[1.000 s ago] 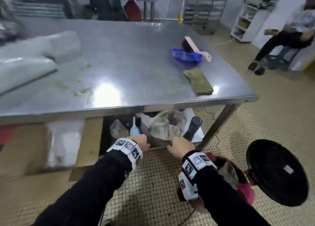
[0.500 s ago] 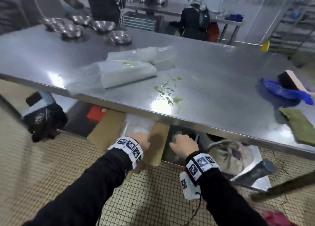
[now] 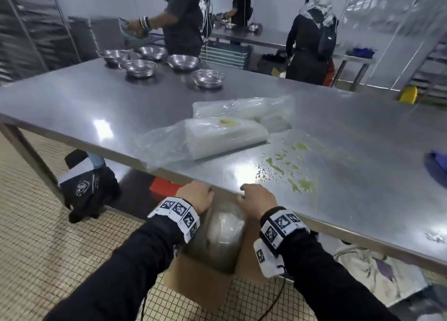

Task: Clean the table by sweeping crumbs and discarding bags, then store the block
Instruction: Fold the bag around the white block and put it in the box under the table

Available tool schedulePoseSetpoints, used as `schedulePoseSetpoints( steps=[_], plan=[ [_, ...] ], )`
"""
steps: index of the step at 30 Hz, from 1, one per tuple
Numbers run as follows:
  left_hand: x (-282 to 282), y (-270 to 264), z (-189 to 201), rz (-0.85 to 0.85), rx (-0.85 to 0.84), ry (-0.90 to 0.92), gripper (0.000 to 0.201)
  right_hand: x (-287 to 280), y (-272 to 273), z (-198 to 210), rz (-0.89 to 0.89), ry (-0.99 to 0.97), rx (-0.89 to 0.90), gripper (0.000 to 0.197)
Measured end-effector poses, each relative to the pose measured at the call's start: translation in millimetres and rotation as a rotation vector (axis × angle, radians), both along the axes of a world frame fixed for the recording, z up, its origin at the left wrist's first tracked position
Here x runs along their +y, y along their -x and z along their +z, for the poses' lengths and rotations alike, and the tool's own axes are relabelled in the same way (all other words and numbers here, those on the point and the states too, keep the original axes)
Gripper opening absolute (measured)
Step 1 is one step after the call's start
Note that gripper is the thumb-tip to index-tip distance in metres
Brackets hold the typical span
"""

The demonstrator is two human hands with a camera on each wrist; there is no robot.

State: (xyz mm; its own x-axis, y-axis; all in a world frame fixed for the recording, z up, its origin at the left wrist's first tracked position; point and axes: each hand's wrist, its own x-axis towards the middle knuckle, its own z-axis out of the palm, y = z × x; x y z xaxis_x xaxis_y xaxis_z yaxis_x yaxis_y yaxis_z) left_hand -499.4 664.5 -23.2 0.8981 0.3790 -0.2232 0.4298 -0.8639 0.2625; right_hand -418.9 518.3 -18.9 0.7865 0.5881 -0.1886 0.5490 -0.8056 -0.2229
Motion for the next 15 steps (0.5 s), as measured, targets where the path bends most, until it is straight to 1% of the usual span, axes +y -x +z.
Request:
schedulePoseSetpoints(
  steps=[3,8,11,13,15],
  plan=[
    [19,-23,-3,0.054,-0.055,0.077,0.04,27,-30,8,0.062,0.026,-0.022,0.039],
    [44,-71,-10,0.126,-0.148,0.238,0.041,74,-104,14,0.14,0.002,-0.052,0.04],
    [53,-103,-16,0.153,-0.235,0.302,0.041,104,-154,19,0.186,0.008,-0.011,0.047],
    [63,-126,-20,0.119,-0.362,0.251,0.042,124,-190,23,0.233,0.041,0.01,0.052],
    [76,-148,-23,0.06,-0.462,0.139,0.047,144,-222,22,0.288,0.047,-0.003,0.057]
  ],
)
